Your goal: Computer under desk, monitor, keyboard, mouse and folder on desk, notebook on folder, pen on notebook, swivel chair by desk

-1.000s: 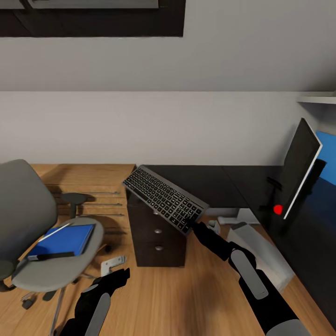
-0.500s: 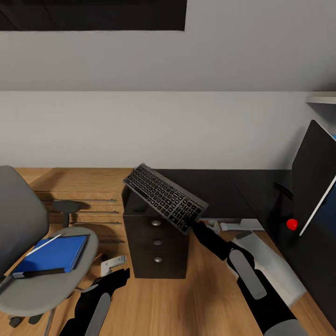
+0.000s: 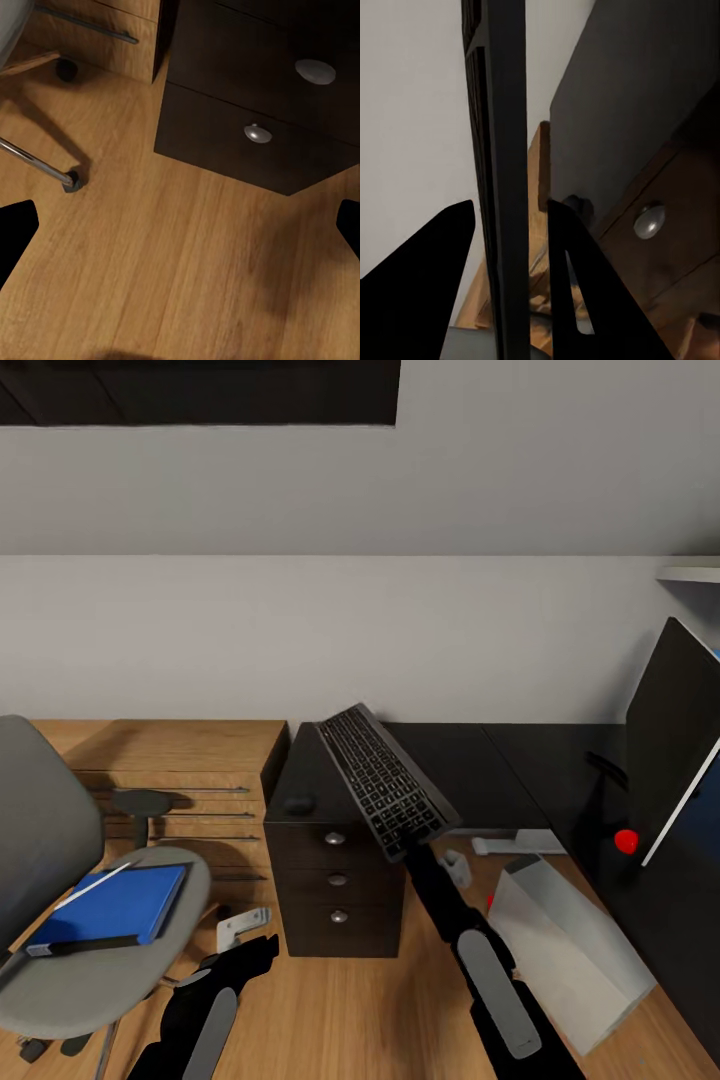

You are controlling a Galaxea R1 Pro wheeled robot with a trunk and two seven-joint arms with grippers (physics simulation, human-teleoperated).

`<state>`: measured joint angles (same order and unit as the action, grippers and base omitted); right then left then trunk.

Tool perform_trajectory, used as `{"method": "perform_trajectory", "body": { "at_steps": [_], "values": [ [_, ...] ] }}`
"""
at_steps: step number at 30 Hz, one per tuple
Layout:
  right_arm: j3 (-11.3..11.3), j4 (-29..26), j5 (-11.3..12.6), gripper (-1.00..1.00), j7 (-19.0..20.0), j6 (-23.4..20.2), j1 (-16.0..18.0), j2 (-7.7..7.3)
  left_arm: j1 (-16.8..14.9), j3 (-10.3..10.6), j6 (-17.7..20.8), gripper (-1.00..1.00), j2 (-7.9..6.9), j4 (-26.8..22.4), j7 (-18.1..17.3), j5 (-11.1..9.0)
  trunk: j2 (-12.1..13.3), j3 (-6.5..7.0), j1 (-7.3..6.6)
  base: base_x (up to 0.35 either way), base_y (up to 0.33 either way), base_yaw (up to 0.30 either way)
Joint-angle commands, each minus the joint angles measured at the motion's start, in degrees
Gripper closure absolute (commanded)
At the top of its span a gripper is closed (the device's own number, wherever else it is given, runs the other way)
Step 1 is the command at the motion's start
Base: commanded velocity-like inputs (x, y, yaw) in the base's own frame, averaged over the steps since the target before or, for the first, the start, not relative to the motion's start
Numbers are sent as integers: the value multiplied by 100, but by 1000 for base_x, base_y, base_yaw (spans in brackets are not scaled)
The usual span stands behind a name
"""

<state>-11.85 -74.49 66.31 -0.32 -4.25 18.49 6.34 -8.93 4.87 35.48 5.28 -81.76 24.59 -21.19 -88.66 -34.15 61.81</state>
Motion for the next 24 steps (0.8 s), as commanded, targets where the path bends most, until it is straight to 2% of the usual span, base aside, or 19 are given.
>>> {"method": "perform_trajectory", "body": {
  "at_steps": [1, 5, 8, 9, 10, 12, 18, 21, 24],
  "values": [
    [1, -6, 55, 100, -24, 3, -4, 10, -4, 6, 12, -100, -1, -7, 55, -60, -3, -6, 0, 0, 0, 0],
    [-4, 12, 150, 100, -73, 111, -25, 46, -4, 11, 12, -100, -1, -7, 55, -60, -3, -6, 0, 0, 0, 0],
    [-10, 9, 477, 100, -56, 128, -27, 54, -4, 11, 12, -100, -1, -7, 55, -60, -3, -6, 0, 0, 0, 0],
    [-10, 8, 708, 100, -50, 132, -26, 53, -4, 12, 12, -100, -1, -7, 55, -60, -3, -6, 0, 0, 0, 0],
    [-9, 7, 827, 100, -46, 135, -27, 53, -4, 13, 12, -100, -1, -7, 55, -60, -3, -6, 0, 0, 0, 0],
    [-3, 11, 1365, 100, -7, 148, -28, 45, -4, 13, 12, -100, -1, -7, 55, -60, -3, -6, 0, 0, 0, 0],
    [2, 14, 1532, 100, -5, 155, -28, 45, -4, 14, 6, -100, -1, -28, 55, -60, -3, -6, 0, 0, 0, 0],
    [4, 14, 1530, 100, -28, 160, -25, 47, 11, 14, 2, -100, -1, -252, 55, -60, -3, -6, 0, 0, 0, 0],
    [3, 18, 1511, 100, -44, 168, -25, 44, 206, 14, 4, -100, -1, -582, 55, -60, -3, -6, 0, 0, 0, 0]
  ]
}}
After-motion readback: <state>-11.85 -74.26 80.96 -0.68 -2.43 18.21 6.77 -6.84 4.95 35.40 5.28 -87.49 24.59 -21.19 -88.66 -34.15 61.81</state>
